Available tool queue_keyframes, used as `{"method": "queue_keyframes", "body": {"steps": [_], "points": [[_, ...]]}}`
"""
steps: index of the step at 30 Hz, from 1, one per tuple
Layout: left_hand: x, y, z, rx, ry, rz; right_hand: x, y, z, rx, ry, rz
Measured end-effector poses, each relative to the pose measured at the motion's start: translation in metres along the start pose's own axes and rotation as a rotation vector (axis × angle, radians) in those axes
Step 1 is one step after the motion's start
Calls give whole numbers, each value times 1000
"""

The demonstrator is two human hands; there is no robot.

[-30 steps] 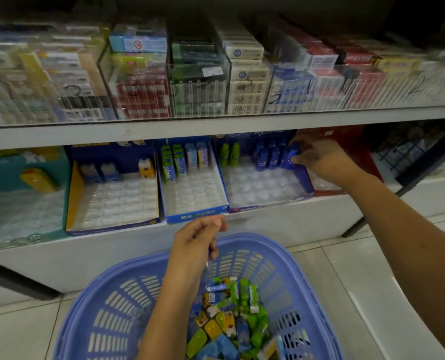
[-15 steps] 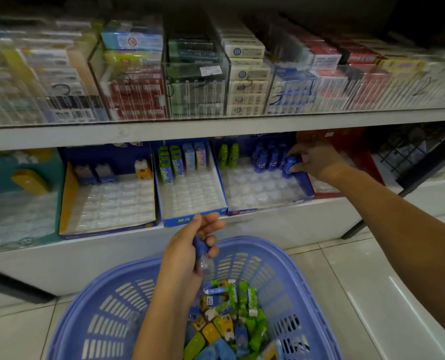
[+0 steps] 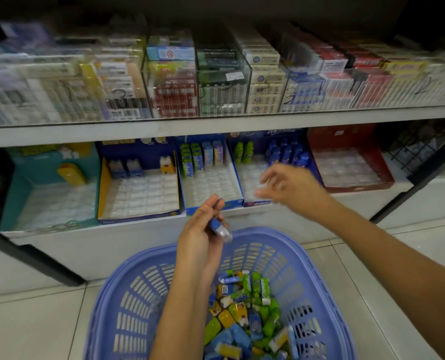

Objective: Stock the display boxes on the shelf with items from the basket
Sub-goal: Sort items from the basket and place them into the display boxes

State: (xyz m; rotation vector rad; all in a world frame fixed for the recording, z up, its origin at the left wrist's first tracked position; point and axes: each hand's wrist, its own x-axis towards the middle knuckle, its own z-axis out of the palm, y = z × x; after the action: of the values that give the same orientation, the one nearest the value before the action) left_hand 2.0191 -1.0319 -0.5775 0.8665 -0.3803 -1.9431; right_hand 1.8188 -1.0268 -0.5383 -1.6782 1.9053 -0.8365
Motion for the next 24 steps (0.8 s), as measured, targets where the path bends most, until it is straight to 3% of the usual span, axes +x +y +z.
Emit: {"method": "queue_keyframes", "body": {"steps": [2,4,8,13,18,21,24], "points": [[-1,-1,3,38,47,64,-27,-28,23,163,-247,-2],[-4,-3,6,30,68,82,-42,-44,41,177,-343,-49],[-7,1,6,47,22,107,-41,-45,52,356,-189,-11],[-7,4,-2,286,-120,40,-32,-40,44,596,-130,161],[-2,8,-10,296,-67,49,-29,-36,33,562,-245,22],[0,10,-11,324,-65,52,-25,-38,31,373,-118,-103],[2,11,-6,361,-88,63,-21,-44,37,447,-38,-172]]}}
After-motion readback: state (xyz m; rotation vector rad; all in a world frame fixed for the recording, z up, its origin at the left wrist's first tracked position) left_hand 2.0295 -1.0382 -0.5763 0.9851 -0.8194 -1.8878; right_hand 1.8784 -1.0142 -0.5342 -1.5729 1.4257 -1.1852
